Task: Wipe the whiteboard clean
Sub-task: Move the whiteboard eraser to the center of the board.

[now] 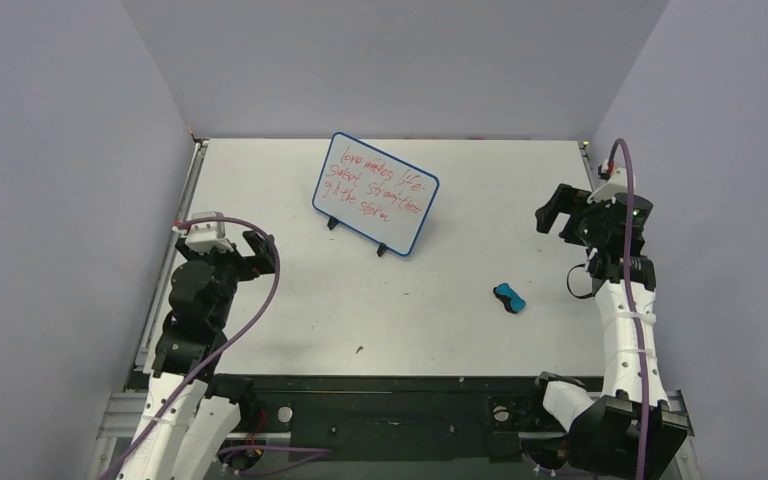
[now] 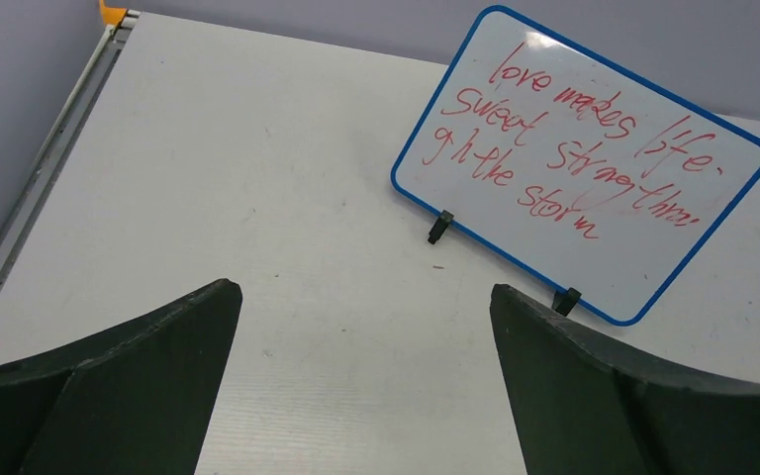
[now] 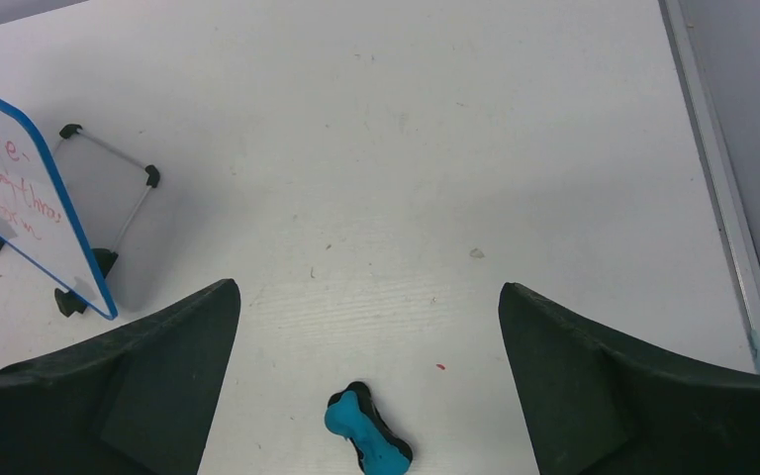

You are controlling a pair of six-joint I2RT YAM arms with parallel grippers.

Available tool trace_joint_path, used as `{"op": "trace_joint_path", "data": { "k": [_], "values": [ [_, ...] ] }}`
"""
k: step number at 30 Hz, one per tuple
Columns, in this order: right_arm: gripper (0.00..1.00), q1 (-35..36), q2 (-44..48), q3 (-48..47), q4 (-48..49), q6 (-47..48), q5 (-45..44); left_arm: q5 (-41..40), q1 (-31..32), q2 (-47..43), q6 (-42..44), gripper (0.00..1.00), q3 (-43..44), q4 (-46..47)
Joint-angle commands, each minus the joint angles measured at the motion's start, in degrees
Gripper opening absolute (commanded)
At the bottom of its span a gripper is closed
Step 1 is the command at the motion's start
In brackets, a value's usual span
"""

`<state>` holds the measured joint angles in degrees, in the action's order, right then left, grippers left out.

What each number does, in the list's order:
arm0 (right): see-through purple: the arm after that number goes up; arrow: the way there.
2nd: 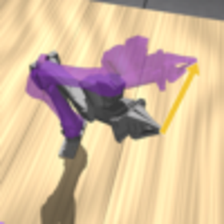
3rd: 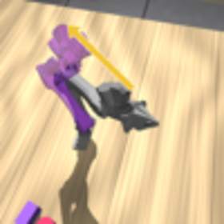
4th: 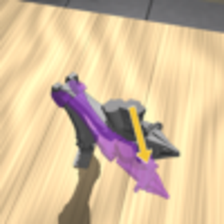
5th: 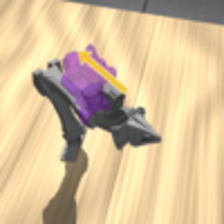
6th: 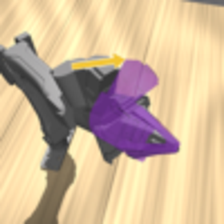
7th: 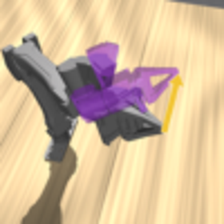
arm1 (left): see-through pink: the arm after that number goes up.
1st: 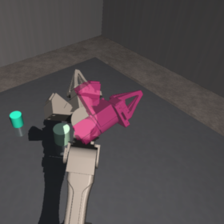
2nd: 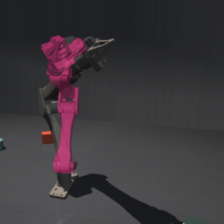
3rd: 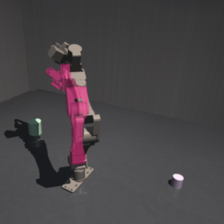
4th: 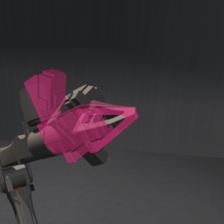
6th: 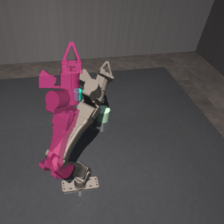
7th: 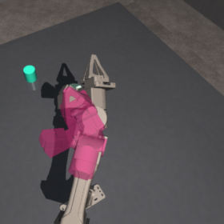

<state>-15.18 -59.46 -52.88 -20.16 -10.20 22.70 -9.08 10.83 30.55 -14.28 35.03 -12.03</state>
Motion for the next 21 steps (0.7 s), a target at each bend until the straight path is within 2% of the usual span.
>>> {"op": "trace_joint_path", "data": {
  "k": [1,5,10,14,16,17,18,19,21],
  "values": [
    [1.0,-0.66,1.28,-0.97,2.38,-0.77,-1.65,0.63,1.28,-2.2,1.09,0.97,0.97,1.49],
    [1.0,-1.34,2.58,0.81,2.24,1.66,2.19,2.87,1.55,-3.07,0.85,0.97,1.23,1.4],
    [1.0,-1.97,6.4,2.17,-0.76,11.73,17.55,6.74,1.61,-3.69,-0.17,0.97,1.98,1.67],
    [1.0,-1.6,10.05,3.88,-4.19,19.32,22.25,9.02,1.57,-5.52,-1.44,0.97,1.67,1.76],
    [1.0,-1.15,8.72,4.28,-7.87,23.99,23.08,9.07,1.51,-6.97,-2.12,0.97,0.92,1.6],
    [1.0,0.09,7.86,3.67,-10.2,28.96,22.91,10.33,1.4,-7.46,-2.35,0.97,0.66,1.25],
    [1.0,0.87,5.74,1.34,-17.51,33.86,23.07,10.72,1.35,-8.12,-2.64,0.97,0.35,0.61],
    [1.0,3.6,4.74,0.13,-21.04,41.84,22.51,11.14,1.31,-8.39,-2.7,0.97,0.28,0.3],
    [1.0,8.56,2.84,-1.57,-24.36,43.49,12.82,11.07,1.31,-8.59,-2.78,0.97,0.27,-0.52]
  ]
}}
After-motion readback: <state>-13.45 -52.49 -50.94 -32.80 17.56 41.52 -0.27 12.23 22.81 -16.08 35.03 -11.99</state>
